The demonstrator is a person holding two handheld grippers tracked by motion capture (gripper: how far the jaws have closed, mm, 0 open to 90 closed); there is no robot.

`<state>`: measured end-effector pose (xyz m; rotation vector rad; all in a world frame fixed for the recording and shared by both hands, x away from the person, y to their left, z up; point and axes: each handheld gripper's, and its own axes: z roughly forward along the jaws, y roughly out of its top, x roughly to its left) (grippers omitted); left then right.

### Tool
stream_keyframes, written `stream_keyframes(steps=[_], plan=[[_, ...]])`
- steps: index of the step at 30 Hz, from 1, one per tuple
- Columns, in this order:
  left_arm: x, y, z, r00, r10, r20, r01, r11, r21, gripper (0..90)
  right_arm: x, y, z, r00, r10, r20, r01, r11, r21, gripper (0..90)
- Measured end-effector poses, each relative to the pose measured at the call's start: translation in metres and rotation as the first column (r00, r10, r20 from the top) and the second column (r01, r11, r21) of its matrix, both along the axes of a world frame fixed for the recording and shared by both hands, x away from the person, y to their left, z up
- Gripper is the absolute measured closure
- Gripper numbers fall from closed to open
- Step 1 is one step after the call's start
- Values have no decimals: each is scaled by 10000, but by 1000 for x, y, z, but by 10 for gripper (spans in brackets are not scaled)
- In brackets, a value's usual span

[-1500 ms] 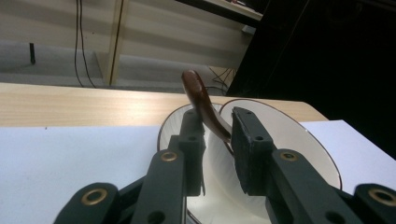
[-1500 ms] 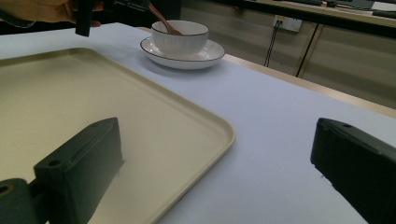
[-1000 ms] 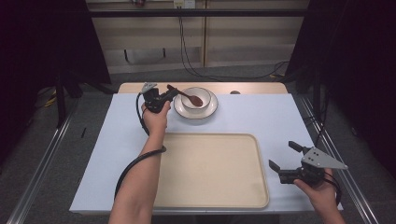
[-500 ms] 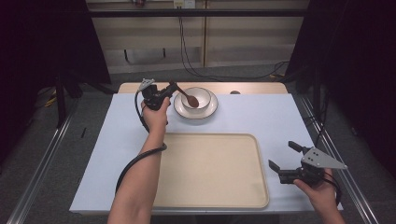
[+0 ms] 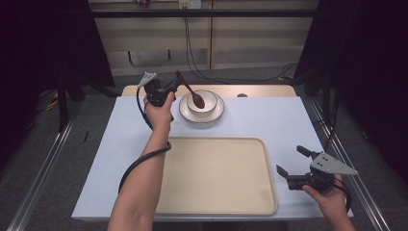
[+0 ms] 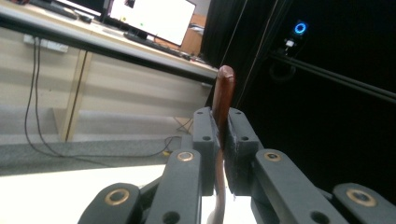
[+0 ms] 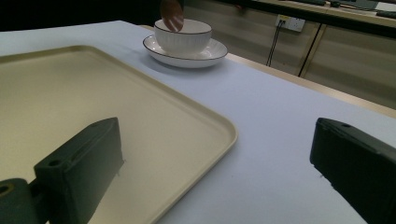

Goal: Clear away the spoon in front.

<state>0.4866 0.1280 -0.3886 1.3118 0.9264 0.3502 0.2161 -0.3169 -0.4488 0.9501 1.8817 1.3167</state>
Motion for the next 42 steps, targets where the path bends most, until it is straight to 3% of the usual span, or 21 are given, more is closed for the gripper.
stream_keyframes(steps=[6, 11, 14, 16, 22, 24, 25, 27, 28, 29, 30, 37, 38, 41, 42], plan=[[-4, 1, 17, 9997, -116, 232, 115, 9999, 23, 843, 0, 0, 0, 10000, -20, 6, 20, 10000, -3, 19], [-8, 4, 22, 9994, -285, 187, 285, 9996, 8, 843, -1, 0, 0, 10000, 9, -44, -8, 10000, 52, 19], [-13, 2, 27, 9996, -267, 61, 268, 9992, -308, 843, -1, 0, 0, 10000, 28, -59, -27, 10000, 79, 19], [-17, 9, 29, 9977, -676, 80, 675, 9976, 120, 843, 0, 0, 0, 10000, -9, 4, 9, 10000, 29, 18], [-25, 16, 36, 9949, -1009, 30, 1007, 9944, 320, 843, 0, 0, 0, 10000, 10, -28, -9, 10000, 93, 17], [-28, 16, 37, 9934, -1148, -28, 1148, 9932, 177, 843, 0, 0, 0, 10000, -59, -12, 60, 10000, 51, 17], [-30, 18, 38, 9923, -1237, -95, 1240, 9911, 482, 843, 0, 1, 0, 10000, -26, -56, 26, 10000, 62, 18], [-33, 20, 38, 9892, -1456, -155, 1463, 9877, 555, 843, 0, 1, 0, 10000, -3, -3, 3, 10000, 15, 18], [-36, 18, 38, 9904, -1353, -299, 1358, 9906, 163, 843, 0, 1, 0, 10000, 2, -4, -2, 10000, 18, 17], [-36, 18, 38, 9904, -1353, -299, 1358, 9906, 163, 843, 0, 1, 0, 10000, 2, -4, -2, 10000, 18, 17], [-39, 23, 37, 9877, -1555, -179, 1565, 9838, 879, 843, 0, 1, 0, 10000, 12, -14, -12, 10000, 31, 18], [-50, 28, 33, 9803, -1953, -307, 1975, 9752, 1002, 843, 0, 2, -1, 10000, 50, -60, -50, 10000, 30, 18], [-54, 29, 32, 9769, -2107, -358, 2134, 9709, 1090, 843, 0, 1, -1, 10000, 37, -59, -37, 10000, 28, 18], [-58, 30, 31, 9740, -2219, -450, 2257, 9676, 1134, 843, 0, 1, -1, 10000, 16, -52, -16, 10000, 3, 17], [-62, 29, 31, 9690, -2414, -520, 2461, 9610, 1264, 843, 0, 2, -1, 10000, 28, -64, -28, 10000, -4, 17]])
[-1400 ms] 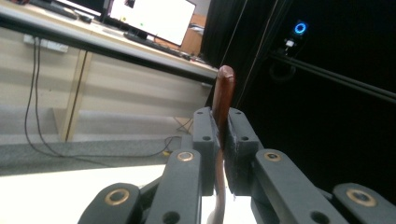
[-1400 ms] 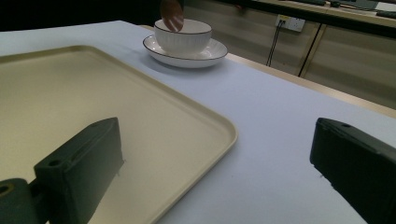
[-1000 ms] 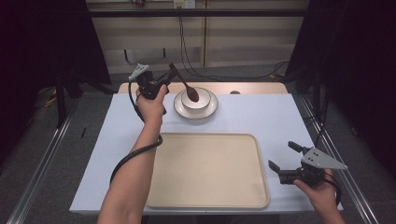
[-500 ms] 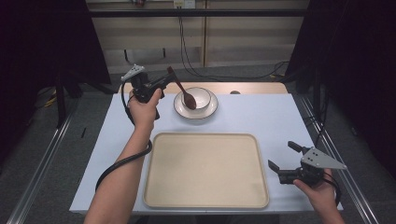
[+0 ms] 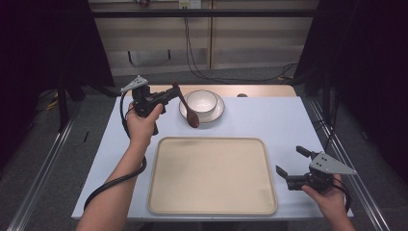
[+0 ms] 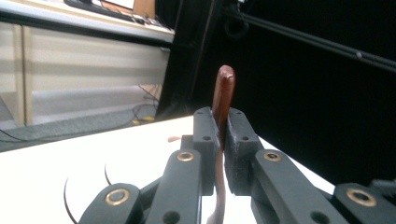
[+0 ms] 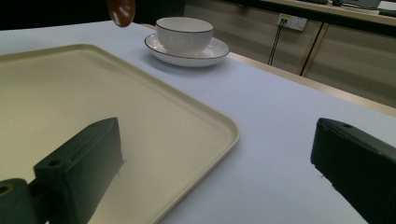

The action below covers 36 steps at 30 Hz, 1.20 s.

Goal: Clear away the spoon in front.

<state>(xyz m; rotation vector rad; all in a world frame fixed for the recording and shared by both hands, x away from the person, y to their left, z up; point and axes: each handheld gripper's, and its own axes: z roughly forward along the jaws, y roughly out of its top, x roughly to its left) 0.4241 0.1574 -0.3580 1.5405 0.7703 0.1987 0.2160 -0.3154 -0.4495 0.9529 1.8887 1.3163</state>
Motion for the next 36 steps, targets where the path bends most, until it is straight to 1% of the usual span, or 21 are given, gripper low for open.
stream_keyframes(steps=[4, 5, 7, 8, 9, 10, 11, 12, 13, 14, 17, 18, 19, 23, 25, 26, 27, 28, 30, 32, 36], plan=[[-7, 0, -2, 9996, -244, -172, 245, 9997, 57, 843, 0, 0, 0, 10000, 6, -41, -6, 10000, -6, 17], [-8, 1, -2, 9990, -395, -194, 395, 9992, 12, 843, 0, 0, 0, 10000, 5, -31, -5, 10000, 3, 18], [-10, 0, -3, 9987, -410, -290, 409, 9992, -21, 843, 0, 0, 0, 10000, 1, -39, -1, 10000, -13, 18], [-13, 1, -5, 9973, -561, -471, 559, 9984, -69, 843, 0, 0, 0, 10000, -3, -37, 3, 10000, -13, 18], [-13, 1, -5, 9973, -561, -471, 559, 9984, -69, 843, 0, 0, 0, 10000, 10, -33, -10, 10000, -29, 18], [-16, 2, -8, 9962, -659, -571, 665, 9977, 92, 843, 0, 1, 0, 10000, -40, -30, 40, 10000, -7, 18], [-16, 2, -8, 9962, -659, -571, 665, 9977, 92, 843, 0, 1, 0, 10000, -40, -30, 40, 10000, -7, 18], [-19, 3, -12, 9947, -816, -620, 822, 9966, 85, 843, 0, 0, 0, 10000, 4, -8, -4, 10000, 0, 18], [-19, 3, -12, 9947, -816, -620, 822, 9966, 85, 843, 0, 0, 0, 10000, 31, 17, -31, 10000, 11, 18], [-23, 3, -15, 9935, -879, -721, 881, 9961, 8, 843, 0, 0, 0, 10000, 40, 26, -40, 10000, 3, 17], [-27, 4, -19, 9917, -969, -850, 975, 9952, 33, 843, -1, 0, 0, 10000, 22, -7, -22, 10000, 12, 18], [-32, 3, -23, 9895, -1103, -929, 1112, 9938, 35, 843, -1, 0, 0, 10000, 31, -15, -31, 10000, 18, 18], [-32, 3, -23, 9895, -1103, -929, 1112, 9938, 35, 843, -1, 0, 0, 10000, 31, -15, -31, 10000, 18, 18], [-41, 4, -29, 9848, -1339, -1105, 1356, 9907, 83, 843, 0, 1, 0, 10000, -16, -16, 16, 10000, 0, 18], [-43, 4, -30, 9836, -1421, -1112, 1438, 9896, 70, 843, 0, 1, 0, 10000, -27, -31, 27, 10000, -22, 18], [-46, 3, -31, 9835, -1428, -1110, 1453, 9893, 146, 843, 0, 1, 0, 10000, 28, -43, -29, 10000, -19, 19], [-49, 3, -32, 9808, -1554, -1176, 1580, 9874, 128, 843, 0, 1, 0, 10000, 24, -43, -24, 10000, -14, 19], [-50, 3, -33, 9810, -1581, -1123, 1616, 9866, 228, 843, 0, 1, 0, 10000, 12, -5, -12, 10000, -27, 19], [-52, 2, -33, 9801, -1593, -1181, 1621, 9867, 141, 843, 0, 1, 0, 10000, 11, -15, -11, 10000, -14, 19], [-56, 3, -34, 9789, -1675, -1173, 1722, 9846, 310, 843, -1, 1, 0, 10000, -16, -8, 16, 10000, -16, 19], [-61, 4, -35, 9768, -1752, -1229, 1799, 9833, 281, 843, -1, 1, 0, 10000, -29, -9, 29, 10000, -24, 19]])
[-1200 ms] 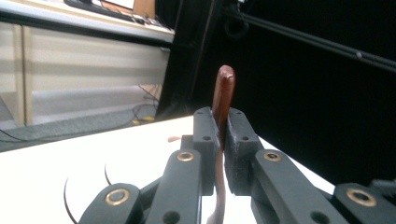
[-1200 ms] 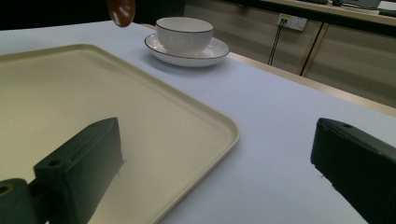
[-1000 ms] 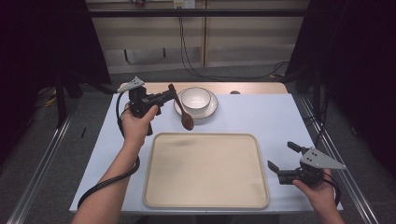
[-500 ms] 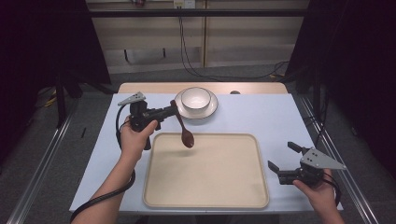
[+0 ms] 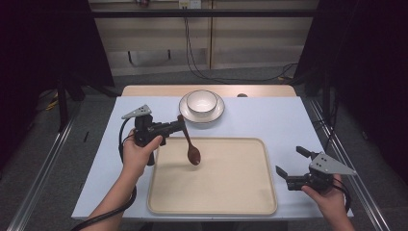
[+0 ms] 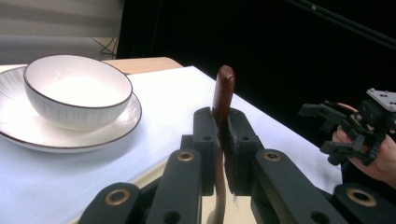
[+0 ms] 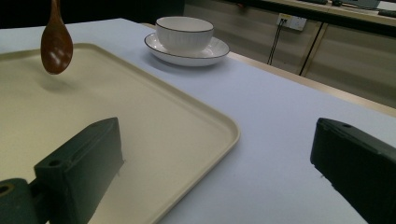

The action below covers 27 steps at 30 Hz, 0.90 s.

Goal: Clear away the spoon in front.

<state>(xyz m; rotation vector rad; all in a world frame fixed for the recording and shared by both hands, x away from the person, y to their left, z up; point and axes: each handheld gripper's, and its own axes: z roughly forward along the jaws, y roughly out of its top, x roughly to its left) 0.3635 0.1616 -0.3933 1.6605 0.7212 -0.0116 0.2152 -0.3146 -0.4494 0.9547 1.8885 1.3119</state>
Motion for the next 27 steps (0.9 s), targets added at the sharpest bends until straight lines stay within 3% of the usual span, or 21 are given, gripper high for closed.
stream_keyframes(steps=[27], plan=[[-16, 2, -15, 9964, -650, -543, 655, 9978, 62, 842, 0, 0, 0, 10000, 2, 1, -2, 10000, -18, 19]])
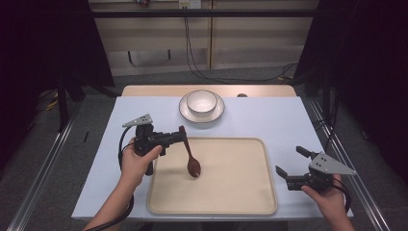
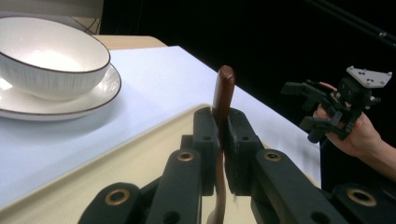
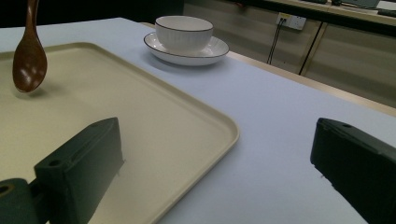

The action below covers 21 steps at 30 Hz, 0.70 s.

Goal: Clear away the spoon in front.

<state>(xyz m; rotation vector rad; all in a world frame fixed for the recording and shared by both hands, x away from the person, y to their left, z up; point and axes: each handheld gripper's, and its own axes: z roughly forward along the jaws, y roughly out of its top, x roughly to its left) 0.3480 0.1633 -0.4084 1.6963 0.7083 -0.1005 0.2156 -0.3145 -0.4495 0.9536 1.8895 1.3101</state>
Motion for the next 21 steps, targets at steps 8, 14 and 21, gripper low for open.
stream_keyframes(steps=[8, 14, 21], plan=[[0, 1, -8, 9992, -186, -359, 184, 9998, -49, 842, 0, 0, 0, 10000, -31, -3, 31, 10000, 32, 19], [-1, 0, -10, 9990, -175, -417, 171, 9998, -103, 841, 0, 0, 0, 10000, -7, 23, 7, 10000, 11, 19], [-1, -2, -14, 9983, -295, -505, 294, 9996, -29, 833, 0, 0, 0, 10000, 90, -27, -91, 10000, -19, 19]])
